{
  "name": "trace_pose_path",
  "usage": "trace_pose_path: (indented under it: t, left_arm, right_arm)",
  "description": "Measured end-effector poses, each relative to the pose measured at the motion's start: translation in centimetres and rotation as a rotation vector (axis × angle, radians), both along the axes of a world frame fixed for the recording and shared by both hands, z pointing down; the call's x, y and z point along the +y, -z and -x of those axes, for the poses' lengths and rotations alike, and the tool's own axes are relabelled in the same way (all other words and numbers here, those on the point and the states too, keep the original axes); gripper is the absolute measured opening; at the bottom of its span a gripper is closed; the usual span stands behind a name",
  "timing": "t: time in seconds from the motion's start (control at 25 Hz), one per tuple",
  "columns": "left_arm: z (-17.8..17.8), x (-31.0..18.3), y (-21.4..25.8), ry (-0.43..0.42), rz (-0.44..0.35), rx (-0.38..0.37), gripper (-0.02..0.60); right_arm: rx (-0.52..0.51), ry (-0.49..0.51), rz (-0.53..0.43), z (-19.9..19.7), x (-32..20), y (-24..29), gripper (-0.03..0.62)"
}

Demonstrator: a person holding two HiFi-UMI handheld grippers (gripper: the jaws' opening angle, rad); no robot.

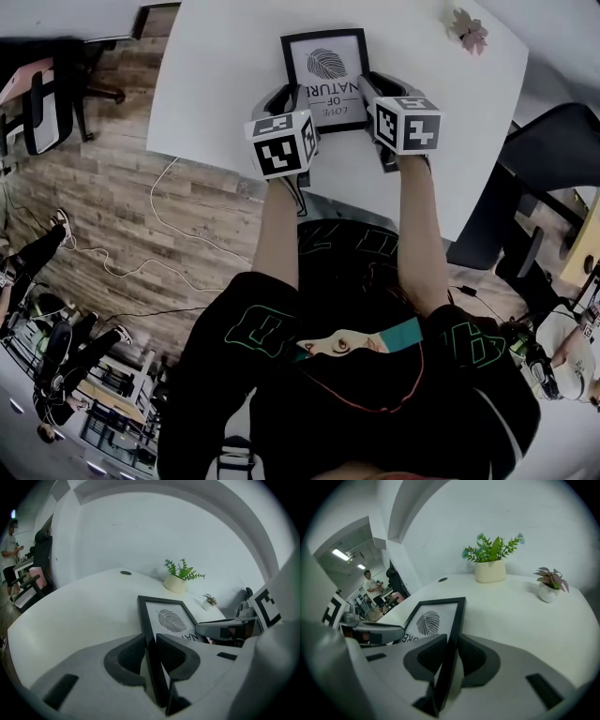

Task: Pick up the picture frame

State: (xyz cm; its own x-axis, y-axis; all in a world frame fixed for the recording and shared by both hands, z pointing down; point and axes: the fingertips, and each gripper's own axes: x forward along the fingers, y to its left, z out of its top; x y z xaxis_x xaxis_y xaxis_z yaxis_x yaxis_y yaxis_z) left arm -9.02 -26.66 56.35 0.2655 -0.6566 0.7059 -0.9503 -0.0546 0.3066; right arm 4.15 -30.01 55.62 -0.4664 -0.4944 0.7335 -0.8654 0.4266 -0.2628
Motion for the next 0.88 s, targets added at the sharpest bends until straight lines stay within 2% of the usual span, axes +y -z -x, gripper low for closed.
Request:
trace_pose_path:
  t: [0.88]
  left_arm:
    - [-0.5,0.4,5.4,0.004,-0.122,-0.036,0.075]
  right_arm:
    - [-0.008,0.027,-0.150,-0.6,0.5,5.6,0.081]
